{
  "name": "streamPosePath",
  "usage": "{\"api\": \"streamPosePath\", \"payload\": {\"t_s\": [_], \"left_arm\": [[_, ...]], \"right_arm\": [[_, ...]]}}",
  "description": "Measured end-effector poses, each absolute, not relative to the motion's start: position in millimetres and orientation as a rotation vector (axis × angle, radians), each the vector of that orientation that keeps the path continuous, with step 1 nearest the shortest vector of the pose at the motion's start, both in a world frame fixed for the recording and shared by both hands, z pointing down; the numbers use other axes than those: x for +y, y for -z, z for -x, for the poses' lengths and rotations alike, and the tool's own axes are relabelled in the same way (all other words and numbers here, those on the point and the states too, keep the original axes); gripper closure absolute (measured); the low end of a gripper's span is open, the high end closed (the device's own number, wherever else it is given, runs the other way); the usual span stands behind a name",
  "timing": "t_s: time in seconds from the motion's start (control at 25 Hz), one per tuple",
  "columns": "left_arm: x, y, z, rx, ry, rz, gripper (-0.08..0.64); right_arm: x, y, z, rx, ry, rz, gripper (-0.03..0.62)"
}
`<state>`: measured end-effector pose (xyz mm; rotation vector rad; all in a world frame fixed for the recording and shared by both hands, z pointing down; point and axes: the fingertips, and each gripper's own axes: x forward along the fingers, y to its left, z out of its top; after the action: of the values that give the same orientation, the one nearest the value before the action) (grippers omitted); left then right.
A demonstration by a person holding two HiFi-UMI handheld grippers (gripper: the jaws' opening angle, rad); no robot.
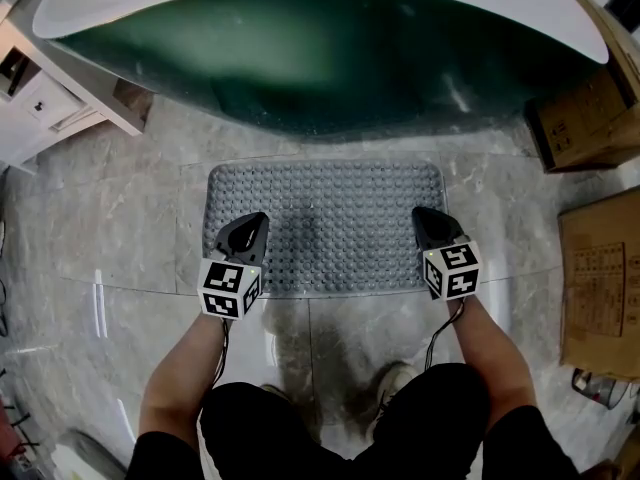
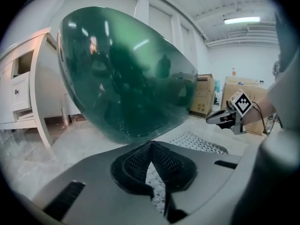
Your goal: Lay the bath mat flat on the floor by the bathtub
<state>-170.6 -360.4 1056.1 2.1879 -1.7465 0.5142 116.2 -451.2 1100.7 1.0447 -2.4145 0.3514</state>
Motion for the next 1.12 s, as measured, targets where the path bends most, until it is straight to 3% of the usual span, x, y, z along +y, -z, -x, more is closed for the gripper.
{"api": "streamPosePath", "payload": {"t_s": [0.28, 0.56, 1.12], "left_arm": [[-349, -1023, 150, -1.703, -0.606, -2.330, 0.543], [-321, -939, 154, -1.691, -0.618, -2.344, 0.543], [-236, -631, 141, -1.591, -0.382, -2.231, 0.543]], "right_arm": [[-441, -1056, -103, -2.431, -0.267, -1.028, 0.575], [-407, -960, -78, -2.425, -0.224, -0.943, 0.575], [-316, -662, -30, -2.418, -0.316, -0.907, 0.575]]}}
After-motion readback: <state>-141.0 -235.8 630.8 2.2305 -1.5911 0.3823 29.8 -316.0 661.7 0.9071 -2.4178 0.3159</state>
